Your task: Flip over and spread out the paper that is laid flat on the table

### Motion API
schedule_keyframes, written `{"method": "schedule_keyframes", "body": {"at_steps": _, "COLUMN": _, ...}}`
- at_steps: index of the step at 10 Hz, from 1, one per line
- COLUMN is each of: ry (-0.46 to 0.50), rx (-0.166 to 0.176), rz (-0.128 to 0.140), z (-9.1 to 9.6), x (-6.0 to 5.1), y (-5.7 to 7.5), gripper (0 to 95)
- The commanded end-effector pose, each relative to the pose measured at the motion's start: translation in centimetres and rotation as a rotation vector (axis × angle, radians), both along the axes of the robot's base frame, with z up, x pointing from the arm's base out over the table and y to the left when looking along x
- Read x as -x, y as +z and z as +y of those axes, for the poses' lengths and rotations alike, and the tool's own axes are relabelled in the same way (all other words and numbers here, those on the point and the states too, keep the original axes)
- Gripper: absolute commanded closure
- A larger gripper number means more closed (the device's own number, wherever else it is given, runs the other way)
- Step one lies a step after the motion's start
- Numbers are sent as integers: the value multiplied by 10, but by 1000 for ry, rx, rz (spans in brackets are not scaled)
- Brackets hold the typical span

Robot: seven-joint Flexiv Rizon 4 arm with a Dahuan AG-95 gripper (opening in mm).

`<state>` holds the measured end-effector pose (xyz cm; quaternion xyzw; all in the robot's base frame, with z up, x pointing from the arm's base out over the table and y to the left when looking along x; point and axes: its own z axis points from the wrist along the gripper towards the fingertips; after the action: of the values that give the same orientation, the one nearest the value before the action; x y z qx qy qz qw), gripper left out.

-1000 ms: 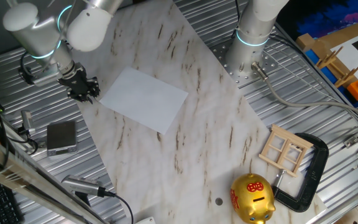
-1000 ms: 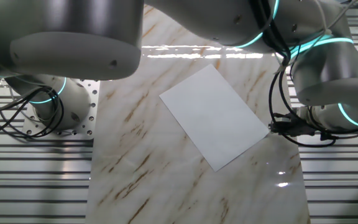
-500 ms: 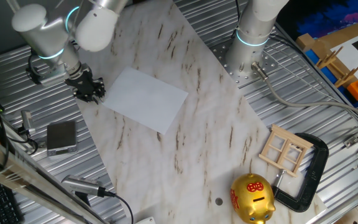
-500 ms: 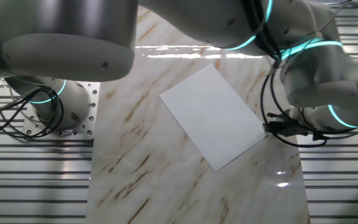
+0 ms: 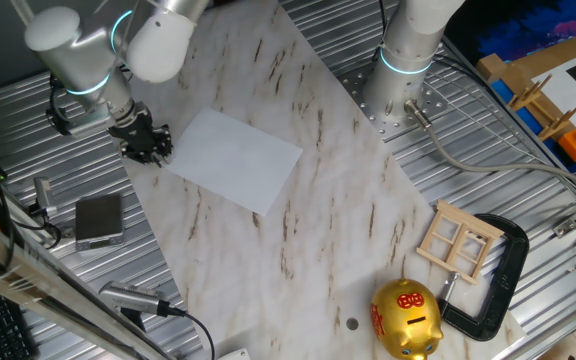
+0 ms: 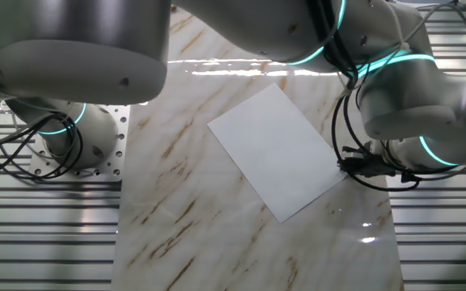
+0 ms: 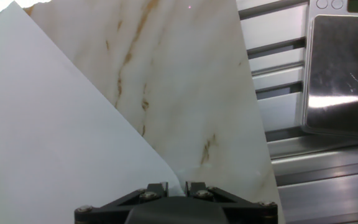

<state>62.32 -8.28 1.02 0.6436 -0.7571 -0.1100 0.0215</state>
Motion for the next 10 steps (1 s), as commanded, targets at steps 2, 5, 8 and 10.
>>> {"method": "schedule_keyframes", "body": {"at_steps": 2, "ry": -11, "rx": 5, "rz": -5, "z": 0, "x": 2, "y": 1, "gripper": 950}}
{"method": "schedule_keyframes", "body": {"at_steps": 5, "ry": -70, "rx": 30, "rz": 1, "z": 0, "x": 4, "y": 22, "gripper": 950}}
{"method": "schedule_keyframes", "body": {"at_steps": 8, "ry": -204, "rx": 119, "rz": 11, "z": 0, "x": 14, "y": 75, "gripper": 950}}
{"method": "schedule_keyframes", "body": {"at_steps": 10, "ry": -291, "rx": 145, "rz": 18, "z": 1, "x": 24, "y": 104, "gripper": 950}}
